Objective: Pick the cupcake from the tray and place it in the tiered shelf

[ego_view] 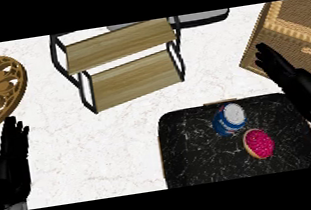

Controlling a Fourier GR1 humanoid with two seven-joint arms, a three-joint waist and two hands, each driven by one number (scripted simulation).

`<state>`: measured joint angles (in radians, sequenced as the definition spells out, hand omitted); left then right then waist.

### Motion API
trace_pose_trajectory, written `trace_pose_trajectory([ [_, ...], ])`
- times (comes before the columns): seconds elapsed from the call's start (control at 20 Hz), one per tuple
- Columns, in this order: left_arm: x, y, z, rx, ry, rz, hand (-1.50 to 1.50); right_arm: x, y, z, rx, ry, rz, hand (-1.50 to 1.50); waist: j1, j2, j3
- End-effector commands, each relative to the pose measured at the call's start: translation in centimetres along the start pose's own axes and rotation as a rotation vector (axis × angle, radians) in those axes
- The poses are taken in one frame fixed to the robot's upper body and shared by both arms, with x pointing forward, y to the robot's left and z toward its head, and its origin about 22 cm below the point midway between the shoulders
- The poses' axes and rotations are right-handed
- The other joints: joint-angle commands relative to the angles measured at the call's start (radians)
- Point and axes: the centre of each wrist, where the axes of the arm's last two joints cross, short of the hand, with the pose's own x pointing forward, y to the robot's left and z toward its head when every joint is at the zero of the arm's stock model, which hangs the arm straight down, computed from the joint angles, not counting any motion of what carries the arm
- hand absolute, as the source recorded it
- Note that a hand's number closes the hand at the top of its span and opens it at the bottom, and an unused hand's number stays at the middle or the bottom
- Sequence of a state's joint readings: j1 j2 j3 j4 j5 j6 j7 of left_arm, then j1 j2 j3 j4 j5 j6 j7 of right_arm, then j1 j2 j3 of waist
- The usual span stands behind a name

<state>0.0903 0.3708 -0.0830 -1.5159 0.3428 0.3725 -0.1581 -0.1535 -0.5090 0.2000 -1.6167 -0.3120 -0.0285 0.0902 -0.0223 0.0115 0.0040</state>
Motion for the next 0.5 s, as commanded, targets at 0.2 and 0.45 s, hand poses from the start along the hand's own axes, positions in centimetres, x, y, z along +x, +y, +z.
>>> trace_pose_trajectory([
  [0.2, 5.4, -1.4, -1.4, -0.098, -0.111, -0.059, 0.0, 2.9, 1.8, -0.9, 0.323, -0.185, -0.088, 1.5, 0.032, -0.016, -0.001],
  [0.45, 6.1, -4.2, -2.5, -0.161, -0.065, -0.033, 0.0, -1.5, 1.1, -1.7, 0.101, -0.118, -0.314, -1.5, 0.023, -0.008, -0.002],
])
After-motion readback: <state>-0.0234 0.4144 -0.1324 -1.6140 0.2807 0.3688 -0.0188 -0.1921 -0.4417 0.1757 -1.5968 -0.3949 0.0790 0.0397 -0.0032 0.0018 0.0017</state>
